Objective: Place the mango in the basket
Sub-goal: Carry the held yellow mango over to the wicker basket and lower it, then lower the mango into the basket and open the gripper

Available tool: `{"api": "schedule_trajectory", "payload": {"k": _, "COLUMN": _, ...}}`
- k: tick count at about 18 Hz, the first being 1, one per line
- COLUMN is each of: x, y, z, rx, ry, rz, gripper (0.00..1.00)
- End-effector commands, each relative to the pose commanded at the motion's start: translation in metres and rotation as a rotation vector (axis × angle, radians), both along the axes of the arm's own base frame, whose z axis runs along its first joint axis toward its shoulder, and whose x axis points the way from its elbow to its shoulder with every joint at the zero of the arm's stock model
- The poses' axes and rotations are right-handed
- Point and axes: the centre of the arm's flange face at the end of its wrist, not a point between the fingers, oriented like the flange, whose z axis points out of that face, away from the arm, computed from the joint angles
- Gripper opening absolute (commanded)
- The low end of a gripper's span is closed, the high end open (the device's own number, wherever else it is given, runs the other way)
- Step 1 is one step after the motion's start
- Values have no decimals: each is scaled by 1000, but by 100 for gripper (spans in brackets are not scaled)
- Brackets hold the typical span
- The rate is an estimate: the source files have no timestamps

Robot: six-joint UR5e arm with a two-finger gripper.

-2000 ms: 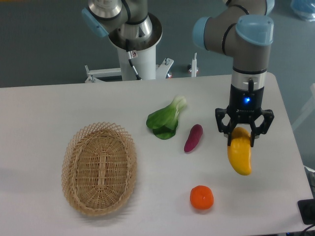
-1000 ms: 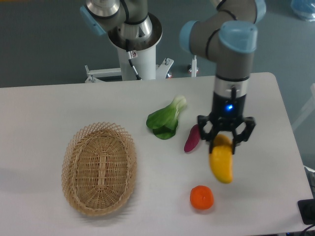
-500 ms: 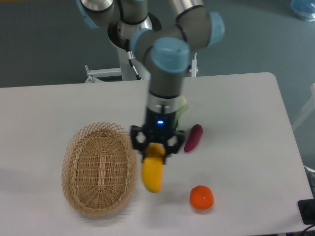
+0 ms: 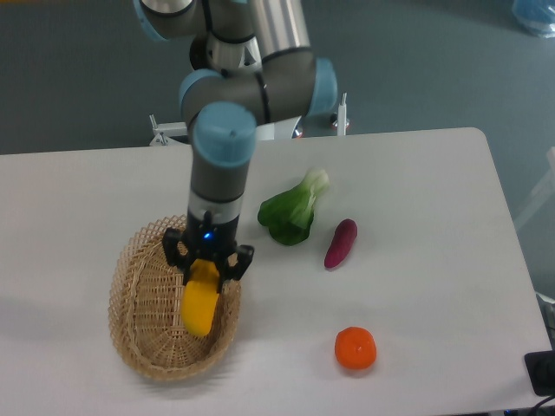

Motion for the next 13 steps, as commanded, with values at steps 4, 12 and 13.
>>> {"api": "schedule_trajectory", "payload": {"k": 4, "x": 5, "y": 7, "z": -16, "rx": -22, "ry": -11, "rz": -15, "gripper": 59}}
{"api": "schedule_trajectory", "payload": {"k": 12, "x": 12, "y": 10, "z": -32, "rx": -44, "ry": -22, "rz": -36, "gripper": 62}}
{"api": "schedule_trajectory", "payload": {"k": 13, "x": 12, "y": 10, "z": -32, "rx": -43, "ry": -21, "rz": -37, "gripper": 65}}
